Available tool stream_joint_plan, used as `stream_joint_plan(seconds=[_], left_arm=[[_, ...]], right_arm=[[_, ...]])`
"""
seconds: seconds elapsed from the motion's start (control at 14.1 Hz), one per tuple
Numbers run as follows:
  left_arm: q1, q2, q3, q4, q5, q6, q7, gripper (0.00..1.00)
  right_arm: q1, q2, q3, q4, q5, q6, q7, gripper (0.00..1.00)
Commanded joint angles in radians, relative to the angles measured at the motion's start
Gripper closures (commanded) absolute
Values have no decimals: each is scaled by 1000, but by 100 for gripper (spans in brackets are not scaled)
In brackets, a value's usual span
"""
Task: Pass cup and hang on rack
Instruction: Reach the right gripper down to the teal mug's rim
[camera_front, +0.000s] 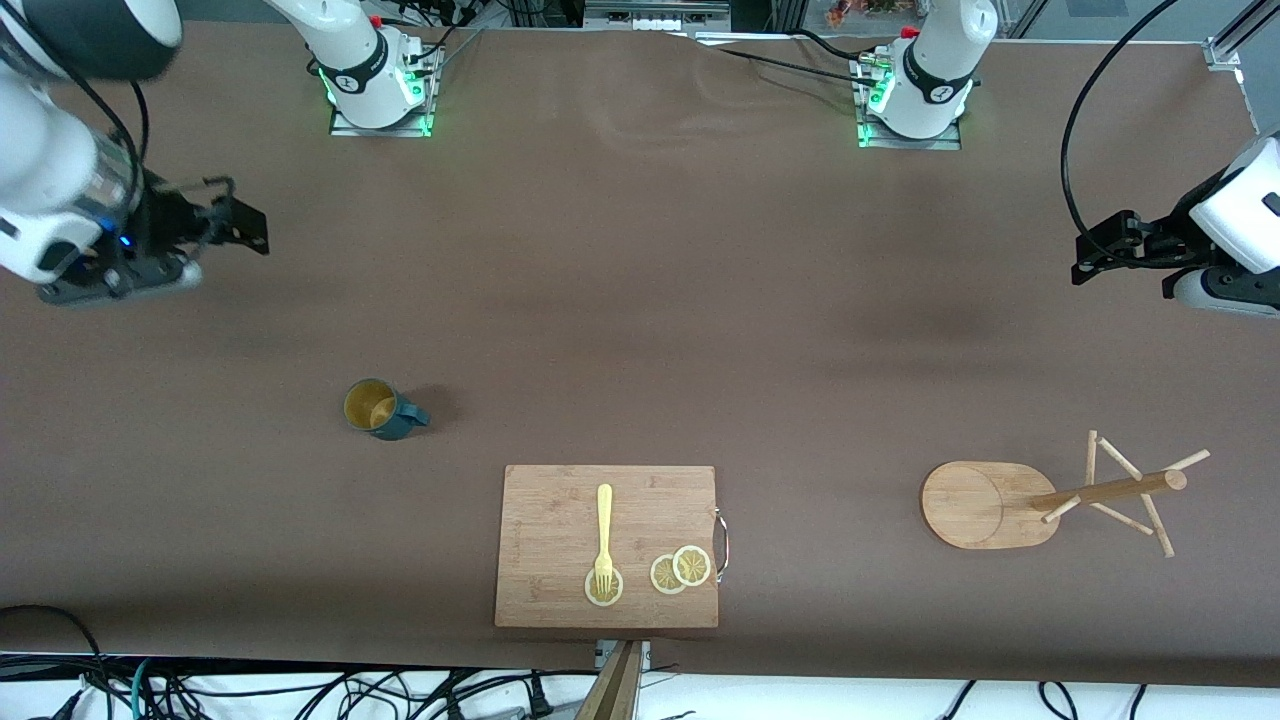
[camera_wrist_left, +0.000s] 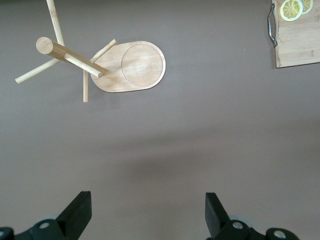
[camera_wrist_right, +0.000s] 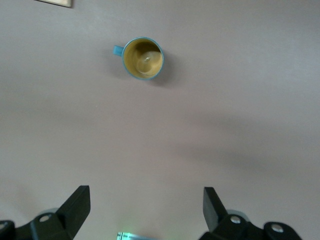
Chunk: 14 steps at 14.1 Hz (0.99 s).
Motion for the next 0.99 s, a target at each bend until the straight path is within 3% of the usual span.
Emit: stream_joint_plan(seconds=[0.0, 0.35, 0.92], left_arm=[[2, 10, -1, 25, -12, -9, -3, 0], [2, 10, -1, 25, -12, -9, -4, 0], [2, 10, -1, 25, -12, -9, -4, 0]], right_arm=[[8, 153, 6, 19, 0, 113, 8, 0], [16, 228, 6, -167, 0, 484, 17, 0], [4, 339, -1, -130, 0, 580, 34, 5]])
